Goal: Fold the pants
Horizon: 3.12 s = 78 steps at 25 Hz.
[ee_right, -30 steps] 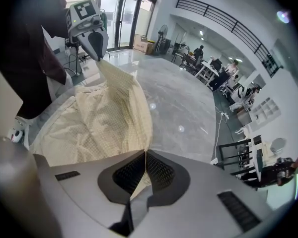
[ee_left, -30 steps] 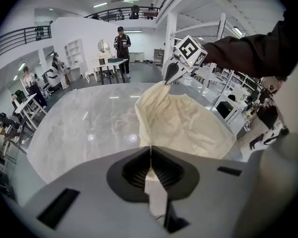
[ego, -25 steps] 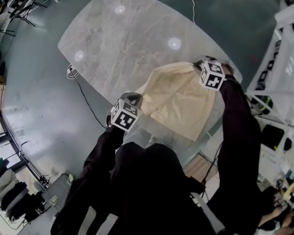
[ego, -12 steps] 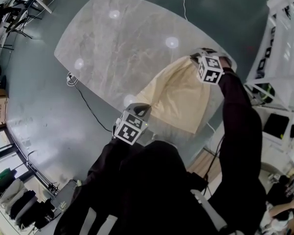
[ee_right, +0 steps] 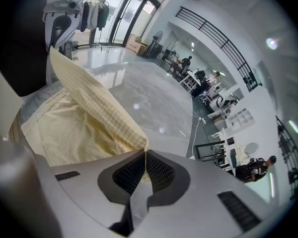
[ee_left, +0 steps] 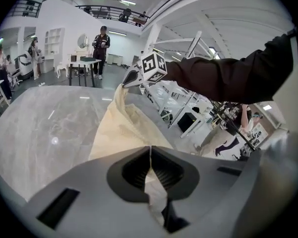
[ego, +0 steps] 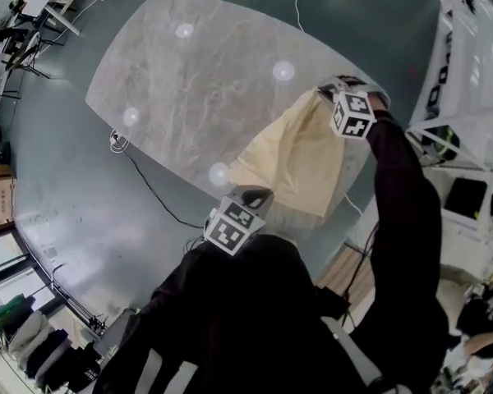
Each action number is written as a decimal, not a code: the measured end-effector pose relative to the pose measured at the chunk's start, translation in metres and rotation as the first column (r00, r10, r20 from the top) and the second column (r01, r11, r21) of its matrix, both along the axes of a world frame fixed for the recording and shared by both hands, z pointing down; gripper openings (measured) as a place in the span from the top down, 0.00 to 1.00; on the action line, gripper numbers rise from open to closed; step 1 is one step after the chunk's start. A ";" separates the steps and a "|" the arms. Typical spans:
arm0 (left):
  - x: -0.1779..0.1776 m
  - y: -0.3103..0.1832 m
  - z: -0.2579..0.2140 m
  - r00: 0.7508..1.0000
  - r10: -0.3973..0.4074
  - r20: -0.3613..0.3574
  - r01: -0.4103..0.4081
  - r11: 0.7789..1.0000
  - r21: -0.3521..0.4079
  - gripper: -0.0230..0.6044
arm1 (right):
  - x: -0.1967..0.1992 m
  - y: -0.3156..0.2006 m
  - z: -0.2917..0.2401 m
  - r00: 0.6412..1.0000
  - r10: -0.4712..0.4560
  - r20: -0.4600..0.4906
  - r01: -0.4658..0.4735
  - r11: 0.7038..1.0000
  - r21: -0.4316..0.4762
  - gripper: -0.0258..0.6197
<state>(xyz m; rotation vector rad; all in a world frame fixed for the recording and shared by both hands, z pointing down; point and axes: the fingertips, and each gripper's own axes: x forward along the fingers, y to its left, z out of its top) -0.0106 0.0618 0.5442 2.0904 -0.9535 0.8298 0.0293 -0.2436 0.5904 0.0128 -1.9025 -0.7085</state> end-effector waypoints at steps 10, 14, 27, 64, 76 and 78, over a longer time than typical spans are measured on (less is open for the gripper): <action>0.071 0.004 0.004 0.990 0.076 -0.120 -0.080 0.996 -0.028 0.94 | 0.032 -0.008 0.016 0.999 -0.024 0.035 0.020 0.992 0.123 0.95; 0.089 0.004 0.012 0.984 0.088 -0.153 -0.096 0.994 -0.047 0.94 | 0.037 -0.007 0.022 0.993 -0.117 0.004 0.112 0.960 0.258 0.95; 0.132 -0.001 0.040 0.972 0.092 -0.218 -0.119 0.986 -0.113 0.94 | 0.068 -0.014 0.057 0.993 -0.114 -0.028 0.117 0.936 0.332 0.95; 0.160 -0.007 0.071 0.949 0.182 -0.257 -0.202 0.978 -0.052 0.77 | 0.155 -0.012 0.047 0.771 0.542 0.334 -0.568 0.823 -0.026 0.77; 0.081 -0.117 0.020 0.978 0.044 -0.206 -0.019 0.993 0.119 0.77 | 0.166 0.029 -0.012 -0.015 0.922 0.388 -0.540 0.318 -0.779 0.77; 0.070 -0.139 0.015 0.979 0.026 -0.203 0.001 0.991 0.134 0.77 | 0.170 0.036 -0.008 -0.112 0.934 0.339 -0.498 0.242 -0.833 0.77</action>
